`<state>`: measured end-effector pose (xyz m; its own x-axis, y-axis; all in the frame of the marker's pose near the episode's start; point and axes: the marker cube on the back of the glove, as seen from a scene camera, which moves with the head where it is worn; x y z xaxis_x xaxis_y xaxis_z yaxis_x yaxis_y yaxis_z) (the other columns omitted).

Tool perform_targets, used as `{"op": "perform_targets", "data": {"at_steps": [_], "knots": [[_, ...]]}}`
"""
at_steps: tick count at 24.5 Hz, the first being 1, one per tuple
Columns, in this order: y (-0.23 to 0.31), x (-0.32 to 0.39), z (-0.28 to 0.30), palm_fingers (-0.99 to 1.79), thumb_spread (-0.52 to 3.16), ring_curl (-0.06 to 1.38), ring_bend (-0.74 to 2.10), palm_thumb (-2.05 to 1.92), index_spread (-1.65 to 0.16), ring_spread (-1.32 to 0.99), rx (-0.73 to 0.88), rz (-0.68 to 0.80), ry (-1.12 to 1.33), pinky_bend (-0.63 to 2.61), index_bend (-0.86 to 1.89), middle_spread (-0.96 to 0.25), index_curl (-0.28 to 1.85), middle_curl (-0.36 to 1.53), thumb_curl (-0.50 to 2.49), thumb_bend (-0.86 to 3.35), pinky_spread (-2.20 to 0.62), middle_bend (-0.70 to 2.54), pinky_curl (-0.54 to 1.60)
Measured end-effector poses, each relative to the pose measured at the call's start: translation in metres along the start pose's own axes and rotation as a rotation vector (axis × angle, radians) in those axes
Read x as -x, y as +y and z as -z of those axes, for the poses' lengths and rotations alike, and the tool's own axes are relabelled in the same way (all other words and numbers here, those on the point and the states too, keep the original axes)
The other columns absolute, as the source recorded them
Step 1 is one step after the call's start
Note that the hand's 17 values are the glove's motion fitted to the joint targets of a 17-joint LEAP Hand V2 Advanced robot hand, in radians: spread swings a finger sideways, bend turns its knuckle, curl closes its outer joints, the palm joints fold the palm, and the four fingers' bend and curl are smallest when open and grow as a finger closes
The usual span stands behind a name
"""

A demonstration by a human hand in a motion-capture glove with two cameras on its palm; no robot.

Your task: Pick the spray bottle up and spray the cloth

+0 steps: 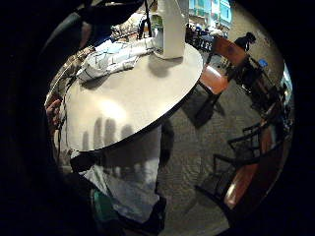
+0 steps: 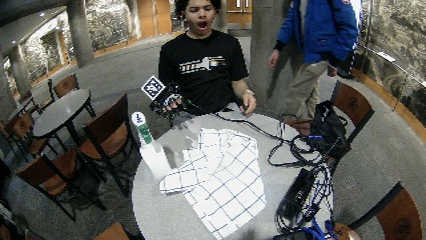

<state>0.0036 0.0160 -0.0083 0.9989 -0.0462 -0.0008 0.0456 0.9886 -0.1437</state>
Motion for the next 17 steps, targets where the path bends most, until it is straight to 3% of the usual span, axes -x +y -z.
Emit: {"op": "perform_targets", "data": {"at_steps": [9, 17], "knots": [[-0.001, -0.005, -0.001, 0.73, 0.74, 0.18, 0.29, 0.70, -0.26, -0.05, -0.039, -0.024, 0.002, 0.16, 0.40, -0.04, 0.25, 0.20, 0.20, 0.41, 0.18, 0.34, 0.14], [-0.011, -0.018, 0.012, 0.67, 0.92, 0.23, 0.31, 0.67, -0.31, -0.05, -0.128, -0.152, 0.022, 0.19, 0.24, -0.04, 0.27, 0.25, 0.24, 0.32, 0.20, 0.33, 0.18]]}}
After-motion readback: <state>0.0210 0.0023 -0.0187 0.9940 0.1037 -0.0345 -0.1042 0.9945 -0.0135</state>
